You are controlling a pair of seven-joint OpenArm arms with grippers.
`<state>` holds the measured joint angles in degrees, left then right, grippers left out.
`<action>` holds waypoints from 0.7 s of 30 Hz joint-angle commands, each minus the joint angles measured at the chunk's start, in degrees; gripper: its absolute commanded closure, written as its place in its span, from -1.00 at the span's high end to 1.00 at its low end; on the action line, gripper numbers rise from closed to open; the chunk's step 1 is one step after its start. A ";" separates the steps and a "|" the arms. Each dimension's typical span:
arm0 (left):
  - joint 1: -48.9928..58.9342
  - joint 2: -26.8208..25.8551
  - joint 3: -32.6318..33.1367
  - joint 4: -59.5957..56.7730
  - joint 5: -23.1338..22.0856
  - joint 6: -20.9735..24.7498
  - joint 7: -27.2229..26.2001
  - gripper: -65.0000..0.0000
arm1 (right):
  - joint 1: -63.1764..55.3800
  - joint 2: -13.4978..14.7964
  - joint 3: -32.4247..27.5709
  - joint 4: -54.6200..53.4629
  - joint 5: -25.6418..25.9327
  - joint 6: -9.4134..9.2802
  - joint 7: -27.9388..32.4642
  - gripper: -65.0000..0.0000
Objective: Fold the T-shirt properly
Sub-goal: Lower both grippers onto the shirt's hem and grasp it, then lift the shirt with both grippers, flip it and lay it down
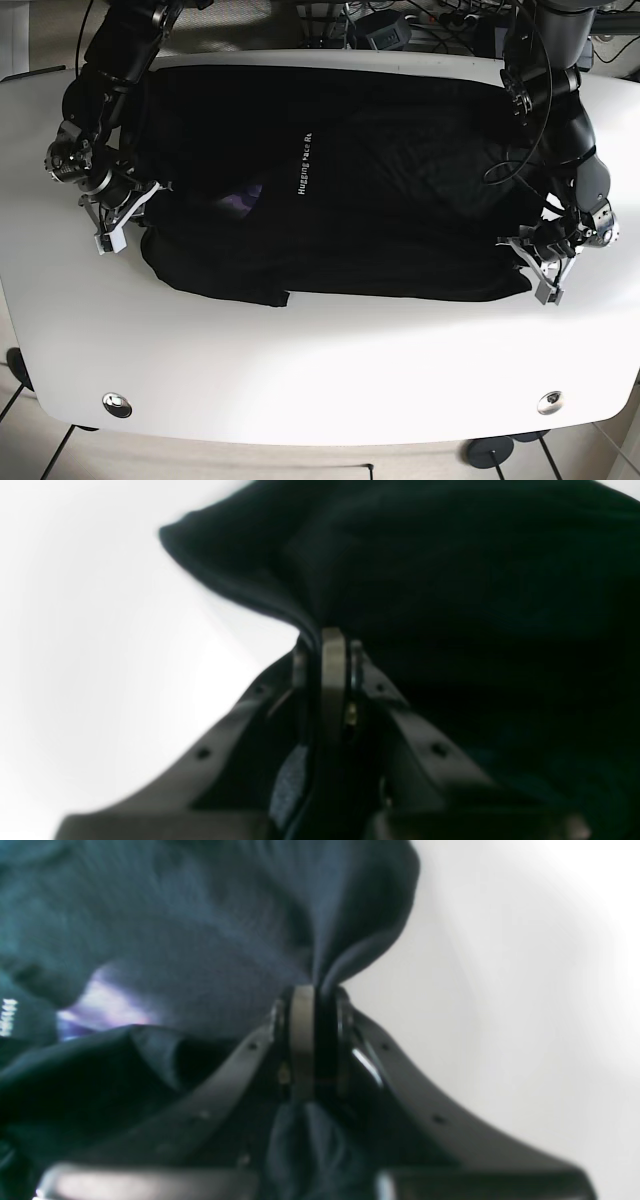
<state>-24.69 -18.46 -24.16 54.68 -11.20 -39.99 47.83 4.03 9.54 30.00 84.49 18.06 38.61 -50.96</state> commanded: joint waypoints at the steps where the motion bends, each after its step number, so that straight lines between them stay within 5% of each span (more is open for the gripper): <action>1: 1.87 -0.84 0.03 8.84 -0.36 -0.01 0.56 -1.00 | -0.65 0.70 0.11 4.35 0.18 0.11 0.72 -0.95; 9: -0.50 0.92 1.44 20.01 -0.27 -0.01 3.20 -1.00 | 8.49 4.31 -3.05 3.38 -0.26 -0.15 -0.16 -0.95; 16: -20.28 0.66 5.57 8.93 -0.36 1.17 2.85 -1.00 | 32.49 11.25 -11.05 -11.56 -0.26 -0.06 -0.60 -0.95; 21: -39.18 -1.63 9.00 -3.20 -0.27 1.35 -2.16 -1.00 | 53.95 12.83 -18.44 -21.94 -0.35 0.03 -0.51 -0.95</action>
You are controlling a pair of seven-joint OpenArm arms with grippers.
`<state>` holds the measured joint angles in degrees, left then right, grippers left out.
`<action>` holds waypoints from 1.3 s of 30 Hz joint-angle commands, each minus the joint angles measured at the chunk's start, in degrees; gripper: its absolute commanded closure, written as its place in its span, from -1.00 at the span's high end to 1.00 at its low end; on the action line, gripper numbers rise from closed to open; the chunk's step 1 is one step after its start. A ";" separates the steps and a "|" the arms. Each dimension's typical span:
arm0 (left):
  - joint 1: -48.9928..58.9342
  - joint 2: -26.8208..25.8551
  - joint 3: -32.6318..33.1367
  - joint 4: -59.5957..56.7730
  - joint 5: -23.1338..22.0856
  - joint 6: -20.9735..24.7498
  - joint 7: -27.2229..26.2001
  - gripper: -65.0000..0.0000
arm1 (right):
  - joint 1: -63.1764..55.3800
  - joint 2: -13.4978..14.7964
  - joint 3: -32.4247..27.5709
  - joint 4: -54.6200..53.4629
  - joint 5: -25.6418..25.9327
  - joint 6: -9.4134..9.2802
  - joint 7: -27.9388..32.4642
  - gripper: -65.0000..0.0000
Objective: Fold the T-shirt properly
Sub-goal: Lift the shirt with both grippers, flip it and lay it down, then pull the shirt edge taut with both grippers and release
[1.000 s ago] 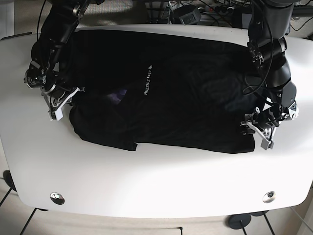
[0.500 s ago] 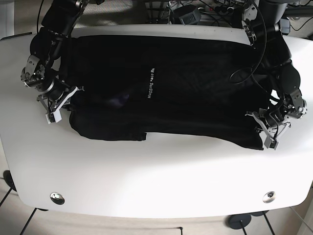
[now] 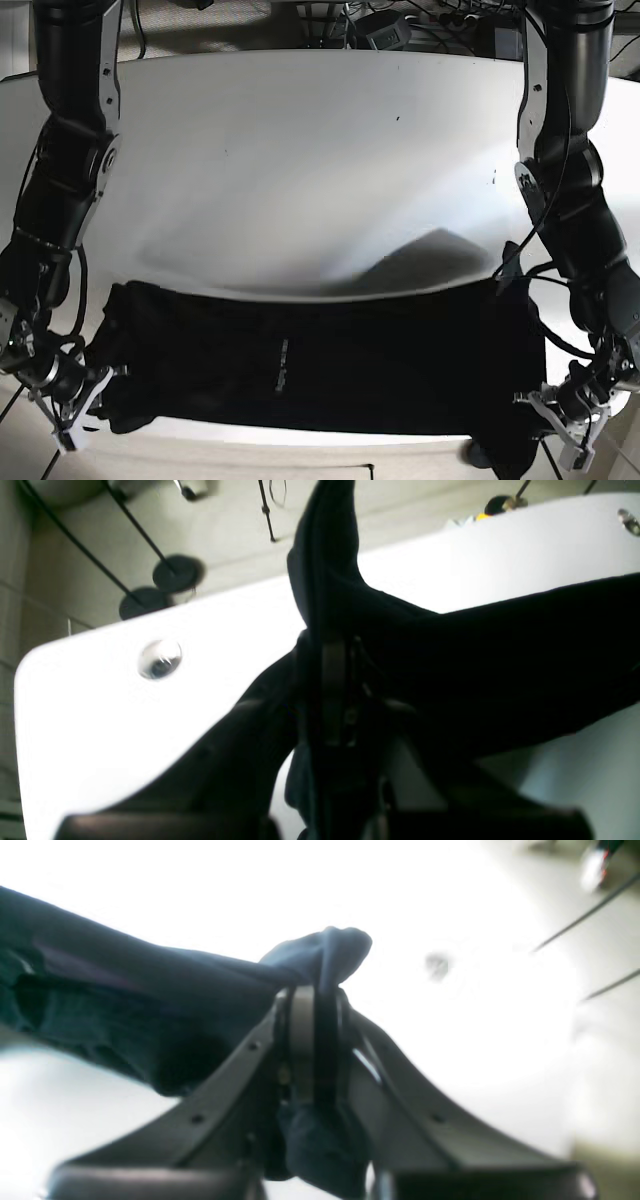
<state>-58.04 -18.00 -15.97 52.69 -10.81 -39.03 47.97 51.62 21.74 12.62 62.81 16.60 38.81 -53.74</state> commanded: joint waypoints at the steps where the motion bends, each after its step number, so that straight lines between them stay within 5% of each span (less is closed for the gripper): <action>1: -9.34 -2.62 2.30 -3.68 -0.75 0.39 -3.26 -1.00 | 9.97 0.72 -2.47 -1.40 1.03 -0.17 2.35 -0.95; 5: -16.96 -3.93 4.05 -7.63 -0.84 0.39 -4.93 -1.00 | 20.43 0.46 -6.42 -3.16 1.11 -0.43 3.05 -0.95; 10: -16.11 -4.46 3.61 -7.46 -1.10 -0.05 -4.05 -1.00 | 17.35 0.20 -5.72 -2.37 2.52 -0.52 1.65 -0.95; 18: 14.57 -5.43 -6.32 12.06 -1.10 -0.97 -2.12 -1.00 | -15.62 -0.15 6.23 16.89 6.39 -0.52 -1.43 -0.95; 26: 42.61 -5.25 -16.52 23.31 -1.10 -0.97 -2.03 -1.00 | -44.98 -4.55 13.18 30.60 8.06 -0.08 -1.43 -0.94; 39: 58.61 -5.25 -29.00 27.01 -1.19 -0.97 3.51 -1.00 | -72.14 -4.99 13.53 43.00 15.09 -0.61 -1.43 -0.94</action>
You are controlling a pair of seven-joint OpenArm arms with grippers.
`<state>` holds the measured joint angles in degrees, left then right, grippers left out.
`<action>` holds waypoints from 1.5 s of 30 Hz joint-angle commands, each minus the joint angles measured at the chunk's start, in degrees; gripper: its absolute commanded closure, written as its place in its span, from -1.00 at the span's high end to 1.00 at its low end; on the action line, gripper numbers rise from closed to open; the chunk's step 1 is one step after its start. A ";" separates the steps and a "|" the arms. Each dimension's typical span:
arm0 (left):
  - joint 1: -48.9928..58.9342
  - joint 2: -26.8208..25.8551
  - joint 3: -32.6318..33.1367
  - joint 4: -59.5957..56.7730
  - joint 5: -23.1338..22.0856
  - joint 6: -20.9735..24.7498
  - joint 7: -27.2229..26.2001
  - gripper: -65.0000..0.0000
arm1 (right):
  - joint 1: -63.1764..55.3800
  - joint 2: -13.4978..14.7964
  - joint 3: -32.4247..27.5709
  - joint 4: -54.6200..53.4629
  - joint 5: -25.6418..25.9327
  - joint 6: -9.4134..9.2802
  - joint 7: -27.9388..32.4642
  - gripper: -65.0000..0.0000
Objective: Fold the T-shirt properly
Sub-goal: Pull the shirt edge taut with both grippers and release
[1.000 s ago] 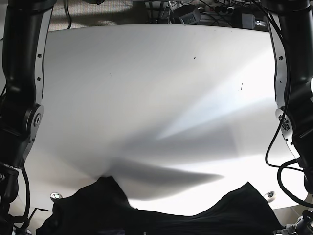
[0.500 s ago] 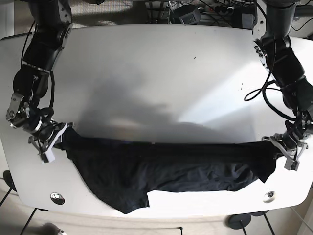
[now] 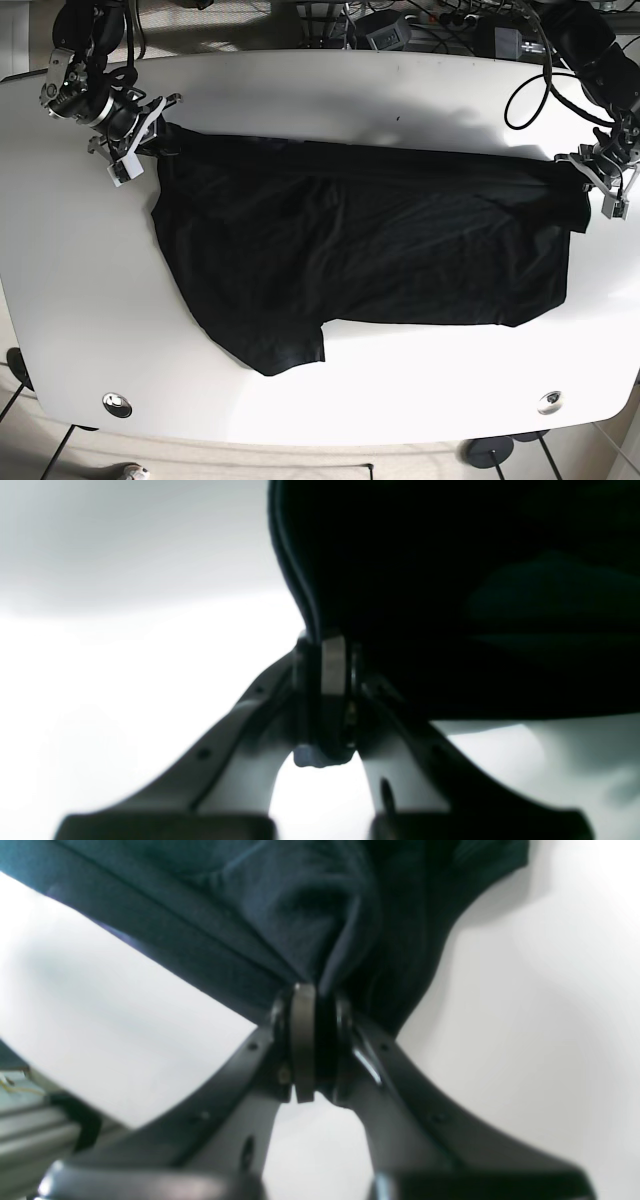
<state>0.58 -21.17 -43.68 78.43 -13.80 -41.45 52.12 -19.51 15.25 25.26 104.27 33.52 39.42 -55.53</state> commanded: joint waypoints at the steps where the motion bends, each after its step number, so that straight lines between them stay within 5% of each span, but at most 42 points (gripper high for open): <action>1: 0.61 -2.08 -1.55 1.26 1.80 1.45 -0.65 -1.00 | -2.25 1.41 0.90 1.97 -1.74 -1.22 0.36 -0.94; 3: 2.01 -2.08 -1.55 1.35 1.45 1.45 -0.12 -0.83 | -4.98 1.41 0.99 3.12 -1.56 -1.22 0.36 -0.94; 6: 4.30 -2.08 -1.64 6.53 -2.59 1.45 6.39 -0.19 | -8.40 1.24 4.68 5.23 -1.47 -1.22 0.36 -0.75; 8: 6.76 -2.08 -1.81 11.46 -5.14 1.45 8.32 -0.05 | -9.99 1.24 6.88 6.54 -1.39 -1.22 0.36 -0.19; 10: 10.72 -2.08 -4.19 16.91 -8.22 1.45 8.32 -0.02 | -11.75 -0.08 10.83 8.13 -0.15 -0.78 0.36 0.67; 11: 11.95 -2.08 -5.15 18.84 -9.89 1.45 8.32 -0.02 | -12.10 -0.52 12.85 8.65 1.08 -0.69 0.36 0.95; 12: 13.00 -2.08 -5.86 20.51 -11.82 1.45 8.32 -0.02 | -12.80 -0.61 14.26 8.74 2.66 -0.69 0.36 1.00; 16: 18.28 -2.61 -8.49 24.73 -24.40 1.45 8.32 -0.02 | -13.33 -0.52 16.11 8.74 10.22 -0.69 0.27 1.00; 20: 19.24 -6.66 -11.66 24.38 -31.16 1.45 8.32 -0.03 | -13.15 -0.52 10.04 8.74 11.63 -0.69 -0.60 1.00; 22: 19.16 -6.66 -12.19 24.38 -31.08 1.45 8.32 -0.03 | -13.24 -0.96 7.23 8.74 11.45 -0.69 -0.60 1.00; 27: 17.75 -6.48 -8.23 24.64 -22.72 1.45 8.06 -0.04 | -12.71 -1.93 1.95 6.63 8.11 -1.22 -0.16 1.00; 33: 12.56 1.17 -8.23 24.38 -4.88 1.45 5.77 -0.04 | -10.43 -6.50 1.16 5.31 -1.65 -0.69 -0.25 0.97; 35: 12.04 5.56 -8.06 23.76 1.71 1.45 -1.17 -0.03 | -9.90 -6.85 1.07 2.32 -3.32 -0.69 -0.16 0.58; 37: 11.86 6.79 -7.88 21.21 4.88 1.45 -2.40 -0.04 | -9.81 -6.85 1.07 0.74 -3.14 -0.69 -0.16 0.22; 39: 11.77 6.79 -7.88 16.82 5.14 1.45 -2.49 -0.04 | -9.81 -6.67 1.07 0.48 -3.23 -0.69 -0.16 -0.09; 43: 11.77 6.62 -7.88 10.40 5.14 1.45 -2.49 -0.04 | -9.81 -6.50 1.07 0.30 -3.50 -0.69 -0.08 -0.26; 45: 11.16 6.53 -7.88 10.40 5.14 1.45 -2.40 -0.05 | -9.81 -6.67 1.07 0.30 -3.50 -0.69 -0.08 -0.76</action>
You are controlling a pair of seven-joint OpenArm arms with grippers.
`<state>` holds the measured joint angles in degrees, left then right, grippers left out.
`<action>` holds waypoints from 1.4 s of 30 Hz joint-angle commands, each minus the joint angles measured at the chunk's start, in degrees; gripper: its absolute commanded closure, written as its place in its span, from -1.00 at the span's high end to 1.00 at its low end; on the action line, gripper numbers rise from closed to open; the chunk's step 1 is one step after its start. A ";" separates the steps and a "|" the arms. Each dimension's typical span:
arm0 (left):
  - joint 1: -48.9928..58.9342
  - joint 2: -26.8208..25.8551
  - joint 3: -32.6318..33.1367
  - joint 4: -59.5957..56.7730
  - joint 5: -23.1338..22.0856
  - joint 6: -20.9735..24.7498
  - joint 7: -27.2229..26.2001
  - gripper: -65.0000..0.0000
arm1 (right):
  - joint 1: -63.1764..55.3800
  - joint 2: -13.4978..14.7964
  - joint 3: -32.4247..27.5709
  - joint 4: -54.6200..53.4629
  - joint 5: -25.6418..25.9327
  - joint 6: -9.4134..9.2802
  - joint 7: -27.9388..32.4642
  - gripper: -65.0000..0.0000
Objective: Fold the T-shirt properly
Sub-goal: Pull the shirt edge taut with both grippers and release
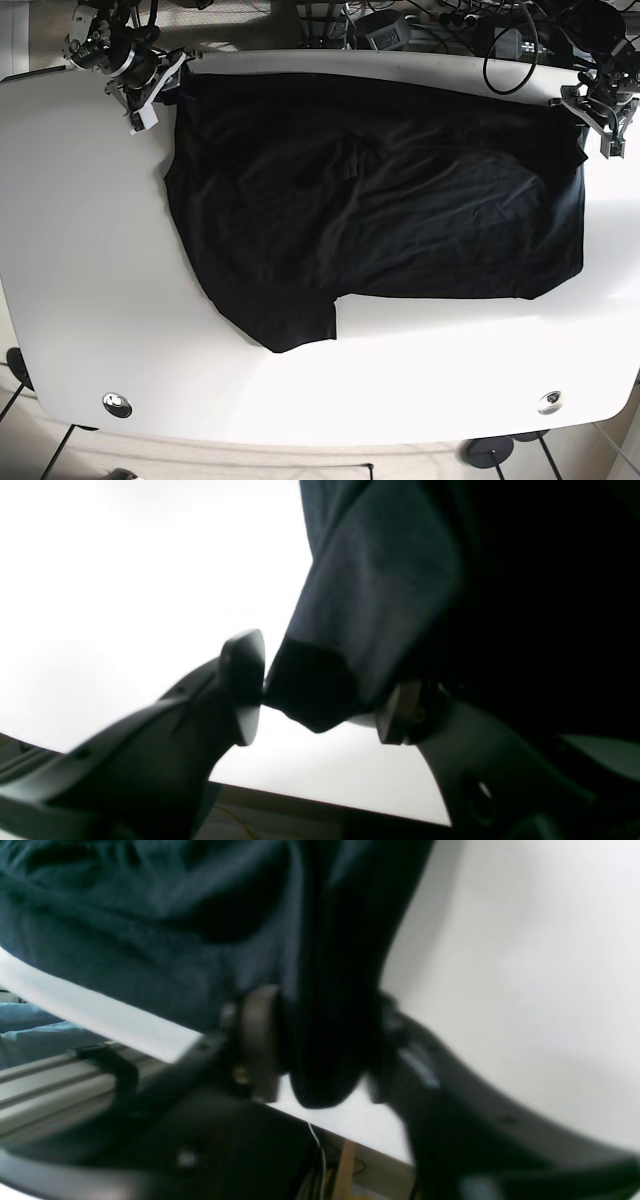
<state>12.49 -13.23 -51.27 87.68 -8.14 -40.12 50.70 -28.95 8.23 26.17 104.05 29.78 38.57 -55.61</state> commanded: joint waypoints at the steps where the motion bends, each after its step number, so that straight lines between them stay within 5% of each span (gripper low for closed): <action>1: -1.02 -1.49 -0.29 2.12 -0.52 0.12 -0.81 -0.18 | -0.11 0.34 0.16 0.52 0.24 0.16 0.01 -0.97; 3: -1.11 -3.42 -0.03 4.06 -0.52 0.12 -0.72 -0.61 | 0.16 0.69 0.33 0.70 0.24 0.16 0.01 -0.93; 5: -1.28 -5.18 0.58 4.50 -0.61 0.12 0.60 -0.83 | -0.02 0.87 0.60 0.79 0.15 0.16 0.01 -0.94; 8: -2.07 -9.32 0.32 7.13 -2.45 0.12 5.61 -0.85 | -0.02 3.42 0.86 0.79 0.24 0.16 0.01 -0.94; 14: -2.51 -20.48 0.32 4.67 -15.64 0.12 11.24 -0.85 | 0.16 4.39 3.94 0.79 0.15 0.16 0.01 -0.94; 17: -2.78 -26.19 0.67 -3.06 -22.06 0.12 11.59 -0.79 | 0.16 5.62 3.94 0.79 0.59 0.16 0.01 -0.94; 21: -2.69 -32.52 4.28 -11.85 -35.59 0.12 14.05 -0.21 | 0.16 5.62 4.02 0.79 0.59 0.16 0.01 -0.94; 25: -2.51 -33.14 5.24 -12.21 -42.01 0.12 14.40 0.08 | 0.16 5.53 4.02 0.79 0.68 0.16 0.01 -0.94; 34: -2.51 -31.03 5.07 -15.02 -65.66 0.12 27.32 0.18 | 0.25 5.44 3.94 0.79 0.59 0.16 0.01 -0.94; 42: -2.51 -30.94 5.07 -25.75 -70.94 0.12 29.30 0.17 | 0.25 5.44 4.02 0.79 0.42 0.16 0.01 -0.94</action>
<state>10.33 -42.24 -45.60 61.25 -77.65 -40.10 80.55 -28.62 12.88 29.69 103.88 29.78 38.79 -56.18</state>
